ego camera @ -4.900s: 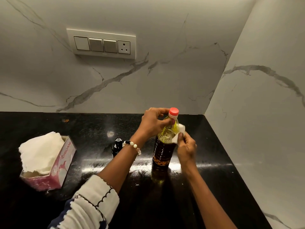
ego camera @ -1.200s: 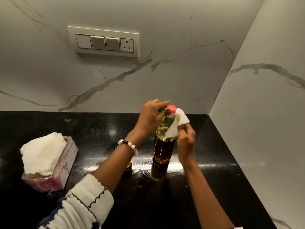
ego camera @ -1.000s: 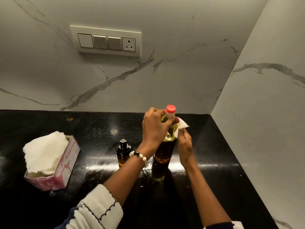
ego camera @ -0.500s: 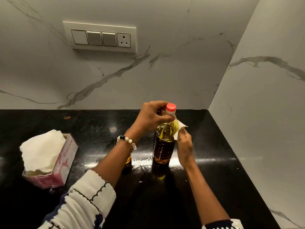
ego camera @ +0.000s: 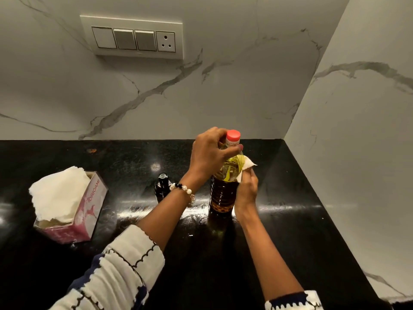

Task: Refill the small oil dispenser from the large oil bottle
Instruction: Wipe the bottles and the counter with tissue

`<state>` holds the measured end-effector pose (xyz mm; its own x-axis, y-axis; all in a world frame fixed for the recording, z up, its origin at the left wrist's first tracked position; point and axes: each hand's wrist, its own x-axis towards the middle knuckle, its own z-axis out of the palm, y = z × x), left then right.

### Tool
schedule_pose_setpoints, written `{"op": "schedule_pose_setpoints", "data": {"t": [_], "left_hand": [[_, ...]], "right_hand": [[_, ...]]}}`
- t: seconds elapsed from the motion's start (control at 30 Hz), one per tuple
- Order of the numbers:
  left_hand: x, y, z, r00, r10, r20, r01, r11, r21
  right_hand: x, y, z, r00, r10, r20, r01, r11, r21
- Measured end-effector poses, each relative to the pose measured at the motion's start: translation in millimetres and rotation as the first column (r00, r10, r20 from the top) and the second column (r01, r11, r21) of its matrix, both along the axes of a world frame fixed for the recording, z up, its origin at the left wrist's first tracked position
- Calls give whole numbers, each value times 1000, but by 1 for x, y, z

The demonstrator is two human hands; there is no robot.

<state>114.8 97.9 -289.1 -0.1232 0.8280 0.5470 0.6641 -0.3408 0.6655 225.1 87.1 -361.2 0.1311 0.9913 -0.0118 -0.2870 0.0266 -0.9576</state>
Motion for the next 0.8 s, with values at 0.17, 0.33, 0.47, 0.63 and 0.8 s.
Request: {"op": "schedule_pose_setpoints", "data": {"t": [0.17,0.33,0.47,0.63,0.8], "left_hand": [[-7,10,1,994,111,21,-111,994,-10],[-15,23,0,977,208,54,-206,978,-40],[-10,26,-5,973,228,34,-228,974,2],[-9,31,-9,965,250,77,-251,968,-3],[-13,34,-9,954,278,112,-278,960,-9]], "right_hand": [[-1,3,-38,994,45,98,-34,994,-103],[-4,-15,-43,947,-31,321,41,999,-23],[-21,-14,-18,939,-119,321,89,990,107],[-23,-9,-44,928,-78,365,54,996,77],[-7,-19,-80,883,4,469,38,996,-81]]}}
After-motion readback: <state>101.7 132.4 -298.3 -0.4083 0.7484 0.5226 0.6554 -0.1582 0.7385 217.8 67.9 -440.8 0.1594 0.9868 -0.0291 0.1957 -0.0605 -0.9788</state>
